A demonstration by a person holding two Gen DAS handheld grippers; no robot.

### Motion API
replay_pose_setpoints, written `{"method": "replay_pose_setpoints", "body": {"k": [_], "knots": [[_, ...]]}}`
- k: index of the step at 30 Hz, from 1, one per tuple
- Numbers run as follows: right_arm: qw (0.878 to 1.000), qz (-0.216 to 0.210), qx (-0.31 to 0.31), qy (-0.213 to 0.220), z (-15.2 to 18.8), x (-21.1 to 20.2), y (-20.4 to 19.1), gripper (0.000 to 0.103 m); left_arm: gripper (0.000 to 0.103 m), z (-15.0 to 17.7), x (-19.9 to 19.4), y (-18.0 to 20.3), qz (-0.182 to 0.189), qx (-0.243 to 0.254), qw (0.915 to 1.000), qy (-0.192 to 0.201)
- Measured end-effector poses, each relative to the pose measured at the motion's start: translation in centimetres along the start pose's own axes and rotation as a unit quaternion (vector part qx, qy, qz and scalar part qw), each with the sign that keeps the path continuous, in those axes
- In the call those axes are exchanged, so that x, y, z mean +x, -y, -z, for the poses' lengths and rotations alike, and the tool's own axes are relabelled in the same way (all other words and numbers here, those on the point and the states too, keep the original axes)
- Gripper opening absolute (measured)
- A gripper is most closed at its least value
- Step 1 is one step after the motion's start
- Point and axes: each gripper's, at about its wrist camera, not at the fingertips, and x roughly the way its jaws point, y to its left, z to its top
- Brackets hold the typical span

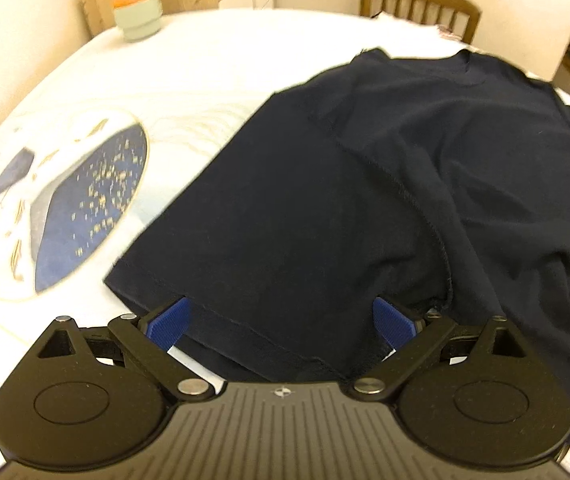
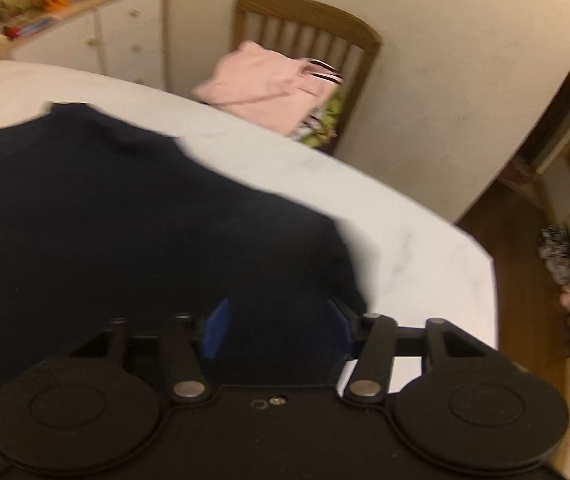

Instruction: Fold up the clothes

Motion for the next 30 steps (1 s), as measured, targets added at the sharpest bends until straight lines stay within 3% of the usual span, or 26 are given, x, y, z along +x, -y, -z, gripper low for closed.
{"method": "replay_pose_setpoints", "body": {"k": [5,9,15,16,19,21,27,30], "knots": [[0.999,-0.053,0.01,-0.007,4.4,-5.7,-4.4,0.103,0.099,-0.5,0.3,-3.4,-0.005,-0.002,0.9998,0.018],[0.997,-0.062,0.015,-0.032,8.8,-9.1,-8.8,0.103,0.099,-1.2,1.7,-6.2,0.009,-0.023,0.9996,0.015],[0.996,-0.057,0.04,-0.049,13.5,-13.3,-14.7,0.103,0.096,-1.0,2.9,-6.6,0.031,0.006,0.9994,0.014],[0.996,-0.062,0.044,-0.049,14.0,-14.1,-15.7,0.103,0.094,-1.1,3.2,-6.3,0.026,0.017,0.9994,0.016],[0.994,-0.098,0.023,-0.049,14.9,-16.3,-19.4,0.103,0.062,-1.0,3.1,-5.9,0.028,0.043,0.9982,0.03],[0.991,-0.123,0.003,-0.056,15.6,-17.5,-22.1,0.103,0.029,-1.4,3.0,-6.1,0.033,0.052,0.9974,0.037],[0.979,-0.179,-0.061,-0.077,17.8,-19.3,-29.7,0.103,0.025,-2.0,3.3,-7.3,0.045,0.076,0.9947,0.052],[0.979,-0.167,-0.073,-0.091,19.0,-18.9,-32.1,0.103,0.025,-3.1,4.1,-8.4,0.045,0.082,0.9941,0.055]]}}
